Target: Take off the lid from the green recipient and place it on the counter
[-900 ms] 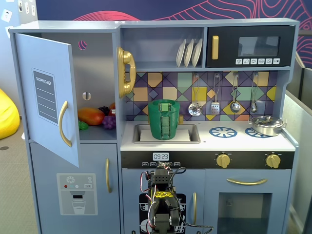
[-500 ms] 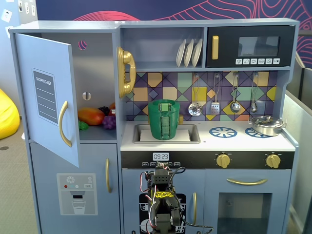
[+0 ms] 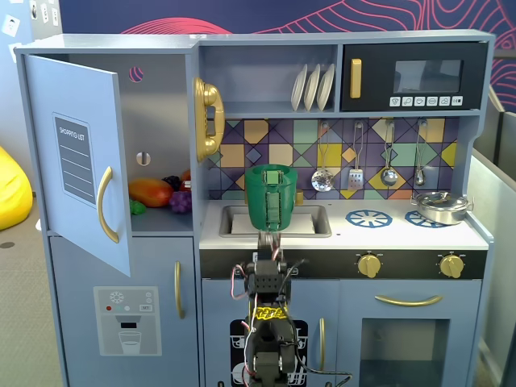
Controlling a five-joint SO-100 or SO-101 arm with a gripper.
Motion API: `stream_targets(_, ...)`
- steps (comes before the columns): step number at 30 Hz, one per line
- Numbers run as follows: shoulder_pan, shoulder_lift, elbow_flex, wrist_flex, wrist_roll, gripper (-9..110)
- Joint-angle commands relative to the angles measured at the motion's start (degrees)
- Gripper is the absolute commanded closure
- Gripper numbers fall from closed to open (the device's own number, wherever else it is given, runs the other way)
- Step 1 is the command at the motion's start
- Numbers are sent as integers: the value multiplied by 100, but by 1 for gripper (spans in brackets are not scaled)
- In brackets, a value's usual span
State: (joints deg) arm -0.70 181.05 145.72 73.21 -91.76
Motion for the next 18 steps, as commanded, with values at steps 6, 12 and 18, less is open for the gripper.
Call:
stream_targets(6, 378, -1345, -2399, -2549, -519, 91)
stream_targets(12, 782, -2391, -3366, -3146, -756, 90)
stream_targets(18, 633, -2900, -3858, -3261, -563, 86)
